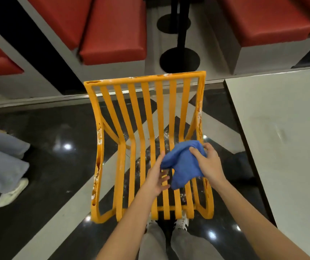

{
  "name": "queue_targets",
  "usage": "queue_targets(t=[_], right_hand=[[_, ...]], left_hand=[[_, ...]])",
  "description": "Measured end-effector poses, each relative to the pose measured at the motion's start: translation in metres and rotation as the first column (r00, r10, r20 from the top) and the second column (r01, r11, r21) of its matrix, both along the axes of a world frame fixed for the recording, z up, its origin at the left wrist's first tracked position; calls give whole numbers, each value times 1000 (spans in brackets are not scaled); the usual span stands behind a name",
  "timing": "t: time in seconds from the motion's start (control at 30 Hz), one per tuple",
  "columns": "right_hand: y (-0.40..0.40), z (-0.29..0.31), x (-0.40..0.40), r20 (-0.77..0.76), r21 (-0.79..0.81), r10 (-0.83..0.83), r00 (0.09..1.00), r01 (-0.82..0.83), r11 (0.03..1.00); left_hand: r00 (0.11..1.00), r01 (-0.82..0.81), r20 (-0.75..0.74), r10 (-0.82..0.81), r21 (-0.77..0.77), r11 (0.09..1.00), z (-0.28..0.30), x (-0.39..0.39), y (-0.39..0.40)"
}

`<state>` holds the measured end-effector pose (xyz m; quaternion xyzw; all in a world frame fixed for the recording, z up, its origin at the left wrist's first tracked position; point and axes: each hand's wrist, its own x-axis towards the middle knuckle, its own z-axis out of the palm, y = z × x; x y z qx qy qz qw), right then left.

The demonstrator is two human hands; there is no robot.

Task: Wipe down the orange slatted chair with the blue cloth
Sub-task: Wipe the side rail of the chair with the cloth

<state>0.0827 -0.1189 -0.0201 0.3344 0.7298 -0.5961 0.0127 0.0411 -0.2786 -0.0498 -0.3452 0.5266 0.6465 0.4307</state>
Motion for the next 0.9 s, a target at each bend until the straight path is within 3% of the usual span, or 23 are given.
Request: queue_targets(t=[0.07, 0.13, 0.27, 0.33, 0.43, 0.47, 0.53, 0.6, 0.73, 0.9], right_hand=[[-19, -8, -7, 0, 121, 81, 997, -81, 989], [-43, -15, -11, 31, 169, 161, 987, -164, 972], [-88, -30, -11, 37, 24, 280, 959, -281, 959], [-101, -40, -10, 41, 184, 308, 951, -310, 933], [-111, -59, -13, -41, 373, 250, 967, -217, 902], [-117, -64, -15, -65, 345, 220, 973, -185, 920], [-140, -66, -16, -93, 139, 172, 981, -159, 977], [-175, -67, -12, -131, 20, 203, 970, -202, 979], [-256, -91, -4, -182, 38, 262, 948, -259, 965], [-332, -129, 4, -136, -73, 15, 991, -25, 997]], left_hand=[[1000, 8, 28, -6, -61, 998, -5, 2, -11], [999, 4, 49, -3, -14, 1000, -6, 5, -20], [986, -166, 5, 167, 165, 972, -19, 4, -39], [966, -241, -40, 255, 212, 947, -27, 0, -55], [961, -175, -186, 205, 166, 971, -27, -6, -82], [959, -121, -239, 154, 150, 981, -25, -8, -93], [944, -37, -322, 72, 115, 993, -20, -11, -116], [942, -22, -332, 47, 78, 997, -17, -14, -142], [990, -48, -124, 62, 111, 993, -13, -17, -196], [992, -22, -127, 28, 50, 998, -38, -11, -281]])
